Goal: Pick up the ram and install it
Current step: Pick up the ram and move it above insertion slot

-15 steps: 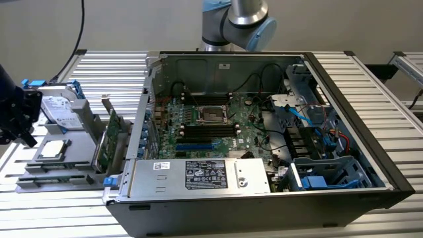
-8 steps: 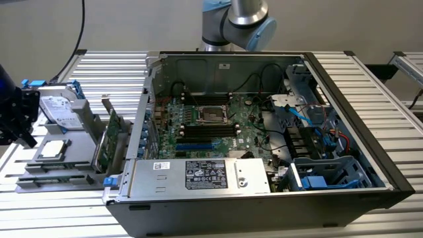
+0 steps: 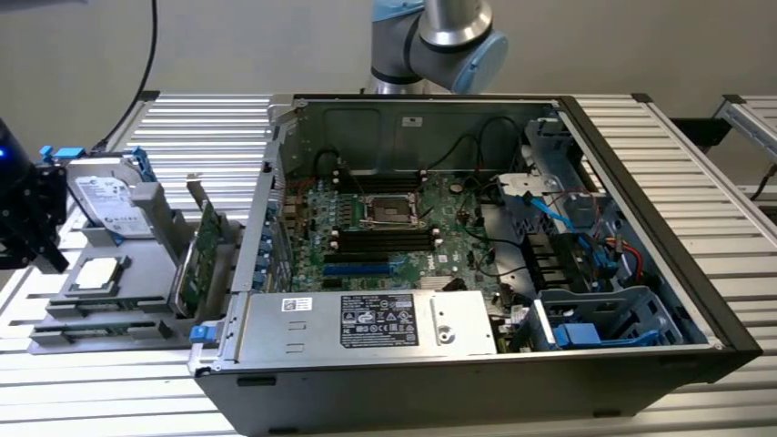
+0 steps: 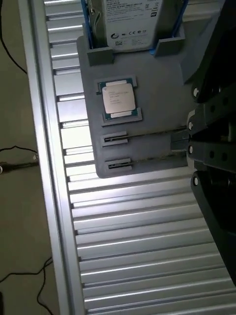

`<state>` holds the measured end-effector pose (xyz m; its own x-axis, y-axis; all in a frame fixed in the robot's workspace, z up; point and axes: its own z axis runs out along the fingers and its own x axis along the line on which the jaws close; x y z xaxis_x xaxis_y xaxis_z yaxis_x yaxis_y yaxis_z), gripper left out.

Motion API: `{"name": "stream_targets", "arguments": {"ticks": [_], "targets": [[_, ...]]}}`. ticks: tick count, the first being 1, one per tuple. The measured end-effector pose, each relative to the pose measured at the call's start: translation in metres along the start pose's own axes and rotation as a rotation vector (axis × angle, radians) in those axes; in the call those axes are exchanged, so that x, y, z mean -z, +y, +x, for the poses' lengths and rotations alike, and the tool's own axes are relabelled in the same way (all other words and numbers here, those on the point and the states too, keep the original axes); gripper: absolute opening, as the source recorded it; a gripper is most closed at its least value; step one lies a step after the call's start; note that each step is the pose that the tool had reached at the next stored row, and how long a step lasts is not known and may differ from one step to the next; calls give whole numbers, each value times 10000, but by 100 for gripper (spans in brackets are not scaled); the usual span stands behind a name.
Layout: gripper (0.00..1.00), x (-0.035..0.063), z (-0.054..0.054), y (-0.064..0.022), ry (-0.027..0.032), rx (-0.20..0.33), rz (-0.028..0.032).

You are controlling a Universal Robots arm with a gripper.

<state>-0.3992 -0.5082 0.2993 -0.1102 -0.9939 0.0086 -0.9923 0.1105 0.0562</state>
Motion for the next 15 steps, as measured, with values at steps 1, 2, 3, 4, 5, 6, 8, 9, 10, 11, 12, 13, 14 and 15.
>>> {"name": "stream_targets", "arguments": {"ticks": [1,2,3,4,5,6,8,9,10,11,12,13,14,15], "targets": [[11,-4,0,0,10,181,8],[11,-9,0,-1,18,359,18],[11,-14,0,-1,27,540,28],[11,-17,0,-1,38,729,38],[11,-21,0,-1,47,909,51],[11,-23,0,-1,56,1088,70],[11,-24,0,3,63,1246,82],[11,-24,0,2,63,1247,83],[12,-24,0,2,63,1248,83],[16,-24,1,2,63,1248,84],[23,-24,1,2,63,1248,84],[23,-25,2,2,63,1249,84],[23,-33,5,0,61,1251,86],[30,-50,11,-1,61,1256,85]]}}
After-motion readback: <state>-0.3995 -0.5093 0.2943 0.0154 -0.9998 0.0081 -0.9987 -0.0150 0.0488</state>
